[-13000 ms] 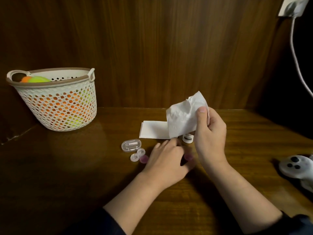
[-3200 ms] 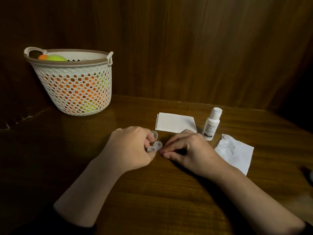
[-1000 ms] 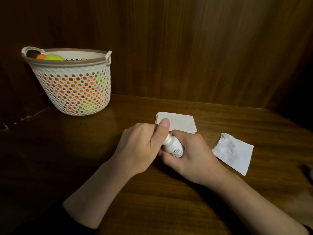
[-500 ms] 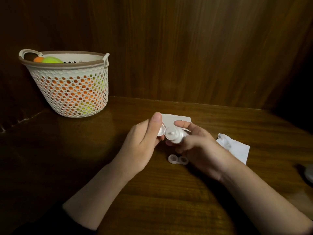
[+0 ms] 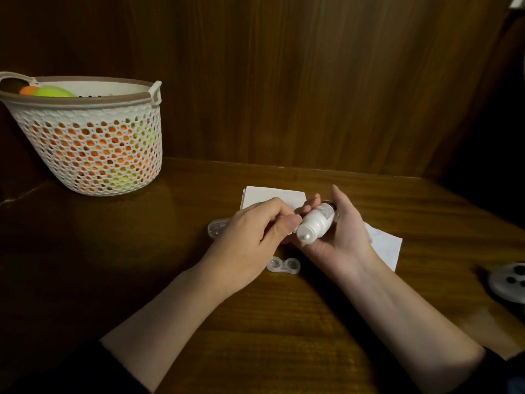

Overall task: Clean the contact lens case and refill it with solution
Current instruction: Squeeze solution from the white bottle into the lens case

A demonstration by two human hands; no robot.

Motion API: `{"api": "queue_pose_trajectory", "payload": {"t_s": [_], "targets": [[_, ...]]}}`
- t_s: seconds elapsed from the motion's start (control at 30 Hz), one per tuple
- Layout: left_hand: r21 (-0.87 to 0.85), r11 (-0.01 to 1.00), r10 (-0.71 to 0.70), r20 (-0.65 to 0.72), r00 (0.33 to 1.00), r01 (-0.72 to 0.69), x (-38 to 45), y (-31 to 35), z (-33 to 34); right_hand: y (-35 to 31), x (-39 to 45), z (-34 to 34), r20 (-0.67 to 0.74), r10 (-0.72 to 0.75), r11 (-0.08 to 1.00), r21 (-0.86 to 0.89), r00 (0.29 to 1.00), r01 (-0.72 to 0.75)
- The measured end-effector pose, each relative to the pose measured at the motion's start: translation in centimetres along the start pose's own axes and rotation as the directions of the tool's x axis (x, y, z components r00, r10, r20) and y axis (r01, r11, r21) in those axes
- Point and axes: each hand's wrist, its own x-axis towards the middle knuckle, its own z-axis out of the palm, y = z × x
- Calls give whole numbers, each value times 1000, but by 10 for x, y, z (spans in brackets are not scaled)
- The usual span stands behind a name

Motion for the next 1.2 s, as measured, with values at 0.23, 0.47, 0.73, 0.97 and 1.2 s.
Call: {"api": "queue_pose_trajectory", "payload": {"t_s": [0.23,0.47,0.73,0.97,1.2], "targets": [[48,999,-8,10,1000,8,15,-8,-4,-12,18,9,-26,-54,997,58,998,56],[172,985,-32,109,994,13,13,-23,-8,-13,36,-4,47,-117,989,-88,992,121],[186,983,-43,191,981,6,9,-26,-15,-9,41,-12,141,-129,966,-208,982,156],[127,992,-32,236,971,2,8,-26,-19,-5,38,-12,178,-162,920,-329,971,214],[93,996,-22,259,966,-2,7,-28,-22,-2,35,-10,196,-164,904,-363,967,227]]}}
